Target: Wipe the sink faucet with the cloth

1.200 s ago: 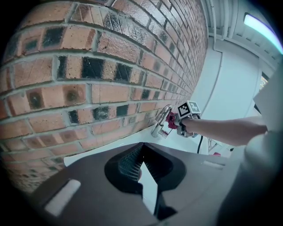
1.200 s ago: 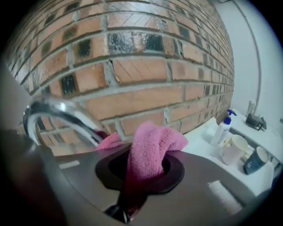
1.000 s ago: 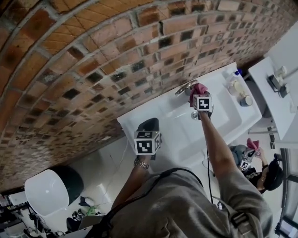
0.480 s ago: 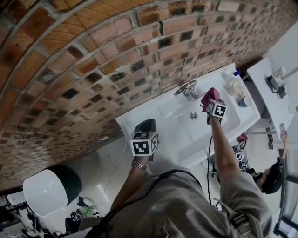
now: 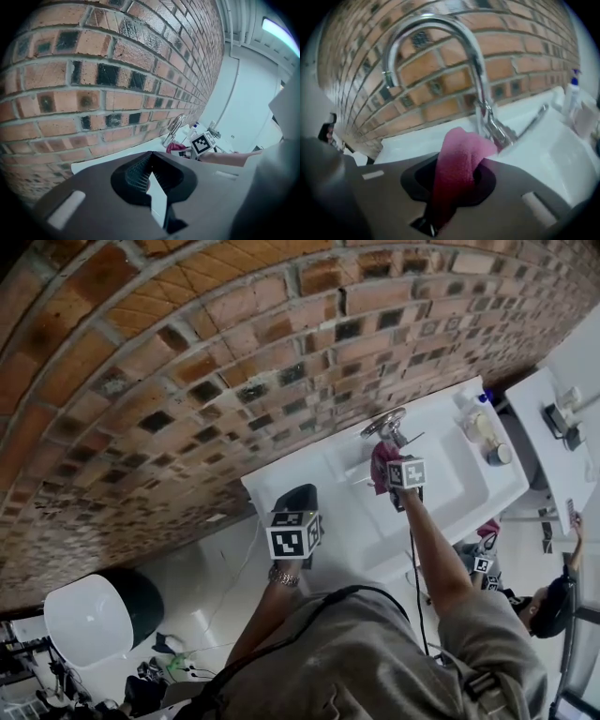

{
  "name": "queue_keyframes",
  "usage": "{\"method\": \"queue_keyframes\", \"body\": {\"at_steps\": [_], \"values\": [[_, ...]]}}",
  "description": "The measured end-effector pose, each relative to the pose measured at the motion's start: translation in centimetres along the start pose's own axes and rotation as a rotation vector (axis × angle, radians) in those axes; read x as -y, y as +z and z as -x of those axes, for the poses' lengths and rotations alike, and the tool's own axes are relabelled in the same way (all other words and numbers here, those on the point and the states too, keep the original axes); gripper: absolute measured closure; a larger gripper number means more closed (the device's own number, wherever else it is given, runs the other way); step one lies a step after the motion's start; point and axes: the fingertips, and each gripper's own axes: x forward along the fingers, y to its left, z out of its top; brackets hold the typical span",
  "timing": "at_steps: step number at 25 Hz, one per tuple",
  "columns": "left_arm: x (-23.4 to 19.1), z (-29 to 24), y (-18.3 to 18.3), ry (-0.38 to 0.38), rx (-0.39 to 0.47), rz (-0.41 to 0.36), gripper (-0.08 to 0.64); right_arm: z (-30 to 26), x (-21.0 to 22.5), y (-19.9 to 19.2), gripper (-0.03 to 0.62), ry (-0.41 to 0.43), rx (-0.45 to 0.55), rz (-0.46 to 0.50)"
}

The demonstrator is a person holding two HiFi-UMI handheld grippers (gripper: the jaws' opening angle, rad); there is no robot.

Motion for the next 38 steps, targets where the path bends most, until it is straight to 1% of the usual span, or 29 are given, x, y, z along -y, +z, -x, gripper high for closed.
{"method": "queue_keyframes", "body": {"at_steps": [1,2,4,5,6,7,10,13,15,17,19,20,21,24,25,27,29,30,31,32,33,36,38], "values": [[-0.1,0.1,0.0,0.003,0.002,0.002,0.541,0.6,-0.3,1.0,0.532,-0.012,0.019,0.020],[-0.3,0.1,0.1,0.007,0.005,0.004,0.541,1.3,0.5,2.1,0.533,-0.057,0.055,-0.009],[-0.5,0.3,0.2,0.013,0.010,0.007,0.541,2.7,3.9,4.1,0.532,-0.166,0.142,-0.130],[-0.5,0.3,0.2,0.015,0.011,0.007,0.541,3.0,5.5,4.8,0.533,-0.204,0.169,-0.170],[-0.5,0.4,0.2,0.015,0.011,0.006,0.541,3.0,6.7,5.2,0.532,-0.224,0.178,-0.189],[-0.5,0.4,0.1,0.014,0.010,0.005,0.542,2.8,7.5,5.4,0.532,-0.224,0.174,-0.196],[-0.1,0.4,-0.2,0.007,-0.001,-0.007,0.542,1.5,7.9,5.9,0.532,-0.169,0.176,-0.215],[0.4,0.4,-0.2,0.000,-0.005,-0.019,0.541,1.3,7.9,6.6,0.532,-0.147,0.152,-0.185],[0.5,0.4,0.0,-0.002,-0.003,-0.023,0.543,1.4,7.4,6.9,0.532,-0.104,0.154,-0.185],[0.7,0.5,0.1,-0.007,-0.001,-0.029,0.541,1.9,7.3,7.4,0.532,-0.041,0.206,-0.206],[1.1,0.5,0.2,-0.016,0.002,-0.038,0.541,3.2,7.2,9.2,0.532,0.022,0.296,-0.213],[1.3,0.5,0.3,-0.020,0.003,-0.042,0.542,4.0,6.9,10.3,0.532,0.052,0.329,-0.200],[1.5,0.5,0.4,-0.025,0.005,-0.044,0.541,4.7,6.5,11.1,0.535,0.070,0.340,-0.169],[2.0,0.6,0.3,-0.042,0.010,-0.044,0.541,6.6,5.2,12.4,0.534,0.078,0.332,-0.031],[2.2,0.6,0.3,-0.047,0.010,-0.044,0.541,7.4,4.7,12.8,0.534,0.083,0.348,-0.010],[2.6,0.6,0.4,-0.055,0.013,-0.049,0.541,9.2,3.7,14.3,0.534,0.121,0.432,-0.015],[3.0,0.8,0.4,-0.064,0.015,-0.053,0.541,11.3,1.8,16.2,0.532,0.219,0.542,-0.058],[3.1,0.9,0.4,-0.068,0.017,-0.055,0.541,12.1,0.4,17.0,0.532,0.275,0.580,-0.071],[3.2,1.0,0.3,-0.071,0.018,-0.057,0.541,12.5,-1.2,17.6,0.532,0.318,0.597,-0.064],[3.2,1.1,0.3,-0.072,0.020,-0.057,0.541,12.5,-2.8,17.9,0.532,0.336,0.600,-0.040],[3.2,1.2,0.3,-0.072,0.023,-0.057,0.541,12.2,-4.2,18.2,0.532,0.330,0.596,-0.008],[3.2,1.6,0.5,-0.071,0.035,-0.062,0.541,11.6,-6.1,18.0,0.532,0.257,0.607,0.056],[3.2,1.8,0.6,-0.072,0.041,-0.065,0.541,11.2,-7.5,17.3,0.532,0.254,0.592,0.112]]}}
